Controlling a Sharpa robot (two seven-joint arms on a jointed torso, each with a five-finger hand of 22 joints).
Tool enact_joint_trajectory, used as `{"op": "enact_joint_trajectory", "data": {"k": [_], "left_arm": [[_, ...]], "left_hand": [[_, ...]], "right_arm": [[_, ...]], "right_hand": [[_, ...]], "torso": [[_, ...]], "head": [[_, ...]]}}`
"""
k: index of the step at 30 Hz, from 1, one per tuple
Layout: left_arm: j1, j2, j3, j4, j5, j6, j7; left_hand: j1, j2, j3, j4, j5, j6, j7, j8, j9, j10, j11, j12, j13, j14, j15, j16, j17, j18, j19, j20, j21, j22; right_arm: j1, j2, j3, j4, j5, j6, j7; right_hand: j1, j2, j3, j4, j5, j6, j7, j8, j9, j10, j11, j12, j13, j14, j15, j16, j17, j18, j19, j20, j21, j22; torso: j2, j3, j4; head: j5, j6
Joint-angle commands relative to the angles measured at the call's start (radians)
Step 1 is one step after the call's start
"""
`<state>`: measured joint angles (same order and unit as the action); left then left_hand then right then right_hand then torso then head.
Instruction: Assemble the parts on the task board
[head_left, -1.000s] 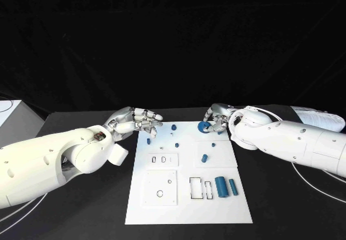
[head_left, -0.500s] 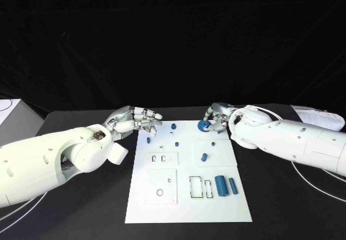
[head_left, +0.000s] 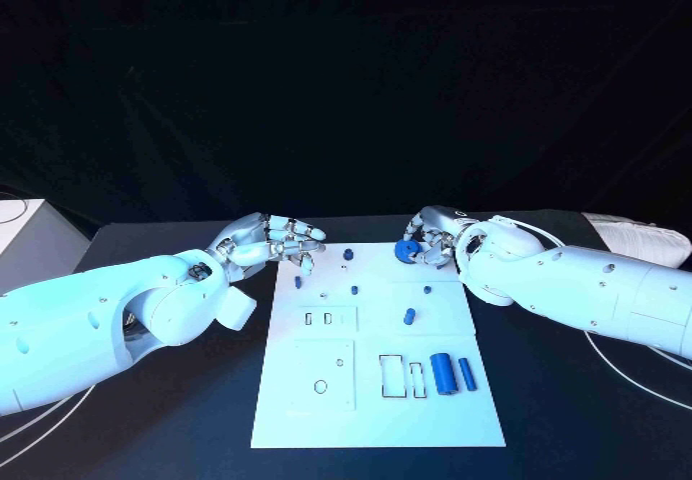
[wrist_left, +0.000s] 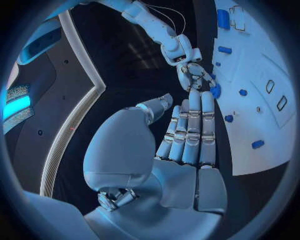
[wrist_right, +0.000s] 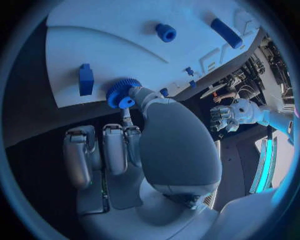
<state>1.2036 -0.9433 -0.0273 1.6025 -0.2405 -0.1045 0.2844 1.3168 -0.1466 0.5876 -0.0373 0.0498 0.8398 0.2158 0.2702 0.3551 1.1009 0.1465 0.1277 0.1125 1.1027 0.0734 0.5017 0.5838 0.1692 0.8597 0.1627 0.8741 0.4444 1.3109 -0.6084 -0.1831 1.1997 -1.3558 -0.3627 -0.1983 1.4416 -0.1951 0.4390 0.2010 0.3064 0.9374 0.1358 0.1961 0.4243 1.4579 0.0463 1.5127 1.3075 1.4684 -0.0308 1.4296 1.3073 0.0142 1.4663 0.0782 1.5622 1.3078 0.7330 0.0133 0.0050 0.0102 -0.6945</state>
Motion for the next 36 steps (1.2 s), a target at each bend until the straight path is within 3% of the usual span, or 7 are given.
{"op": "enact_joint_trajectory", "data": {"k": [1,8,14,26,30,36], "left_arm": [[0.001,0.001,0.000,0.000,-0.006,0.017,0.007],[0.001,0.003,0.000,-0.001,-0.005,0.018,0.006],[0.001,0.005,0.000,-0.001,-0.005,0.017,0.006],[0.001,0.007,0.000,0.002,-0.005,0.016,0.006],[0.001,0.007,0.000,0.004,-0.001,0.016,0.005],[0.001,0.002,0.000,0.004,0.021,0.013,0.004]], "left_hand": [[0.003,0.003,-0.002,0.002,-0.001,-0.007,0.006,-0.005,0.001,-0.008,0.002,-0.007,-0.001,0.008,-0.003,-0.004,0.001,0.014,0.008,0.000,0.002,-0.001],[0.003,0.003,-0.002,0.002,-0.001,-0.007,0.006,-0.005,0.001,-0.008,0.002,-0.007,-0.001,0.008,-0.003,-0.004,0.001,0.014,0.008,0.000,0.002,-0.001],[0.002,0.004,-0.002,0.003,-0.001,-0.008,0.006,-0.005,0.002,-0.009,0.001,-0.007,-0.002,0.009,-0.003,-0.006,0.002,0.014,0.008,0.000,0.001,-0.002],[0.003,0.004,-0.001,0.002,-0.001,-0.008,0.005,-0.005,0.002,-0.009,0.001,-0.007,-0.002,0.009,-0.003,-0.007,0.002,0.015,0.008,0.000,0.001,-0.002],[0.003,0.004,-0.001,0.002,-0.001,-0.008,0.005,-0.005,0.002,-0.009,0.001,-0.007,-0.002,0.009,-0.003,-0.007,0.002,0.015,0.008,0.000,0.001,-0.002],[0.005,0.004,-0.001,0.001,-0.001,-0.007,0.005,-0.005,0.002,-0.009,0.001,-0.006,-0.002,0.009,-0.003,-0.008,0.002,0.015,0.009,0.000,0.001,-0.002]], "right_arm": [[0.003,-0.002,0.001,0.018,-0.035,-0.092,0.001],[0.009,0.006,0.003,0.069,-0.066,-0.152,0.003],[0.008,0.045,0.003,0.080,-0.081,-0.160,0.002],[-0.010,0.134,0.002,0.059,-0.086,-0.081,-0.009],[-0.016,0.149,0.002,0.053,-0.086,-0.051,-0.014],[-0.020,0.160,0.002,0.051,-0.090,-0.014,-0.023]], "right_hand": [[-0.019,0.008,0.014,-0.002,0.003,0.029,-0.020,0.066,0.018,0.001,-0.009,-0.007,0.143,0.063,-0.007,-0.003,0.117,-0.009,0.095,-0.008,-0.004,0.249],[-0.041,-0.003,0.033,-0.014,-0.004,0.020,-0.019,0.072,0.019,0.001,-0.008,-0.007,0.143,0.063,-0.006,-0.005,0.116,-0.009,0.094,-0.008,-0.006,0.248],[-0.058,-0.010,0.051,-0.026,0.000,0.006,-0.015,0.072,0.016,-0.004,-0.005,-0.011,0.138,0.063,-0.003,-0.007,0.114,-0.008,0.092,-0.006,-0.008,0.246],[-0.081,-0.016,0.064,-0.036,-0.018,-0.004,-0.011,0.073,0.013,-0.008,-0.002,-0.014,0.134,0.063,0.000,-0.008,0.113,-0.008,0.091,-0.003,-0.009,0.244],[-0.083,-0.016,0.066,-0.037,-0.020,-0.005,-0.011,0.073,0.013,-0.009,-0.001,-0.014,0.133,0.063,0.001,-0.008,0.113,-0.008,0.091,-0.003,-0.009,0.244],[-0.084,-0.017,0.067,-0.038,-0.021,-0.006,-0.011,0.073,0.012,-0.013,-0.001,-0.016,0.130,0.063,0.001,-0.009,0.112,-0.007,0.090,-0.002,-0.011,0.243]], "torso": [[-0.001,-0.0006,-0.0005],[0.000,-0.0005,0.0004],[0.002,-0.0005,0.0025],[0.005,0.0001,0.0015],[0.005,0.0003,0.0029],[0.004,0.0011,0.0000]], "head": [[0.000,0.002],[0.000,0.010],[0.002,0.012],[0.008,0.009],[0.008,0.006],[0.007,0.003]]}}
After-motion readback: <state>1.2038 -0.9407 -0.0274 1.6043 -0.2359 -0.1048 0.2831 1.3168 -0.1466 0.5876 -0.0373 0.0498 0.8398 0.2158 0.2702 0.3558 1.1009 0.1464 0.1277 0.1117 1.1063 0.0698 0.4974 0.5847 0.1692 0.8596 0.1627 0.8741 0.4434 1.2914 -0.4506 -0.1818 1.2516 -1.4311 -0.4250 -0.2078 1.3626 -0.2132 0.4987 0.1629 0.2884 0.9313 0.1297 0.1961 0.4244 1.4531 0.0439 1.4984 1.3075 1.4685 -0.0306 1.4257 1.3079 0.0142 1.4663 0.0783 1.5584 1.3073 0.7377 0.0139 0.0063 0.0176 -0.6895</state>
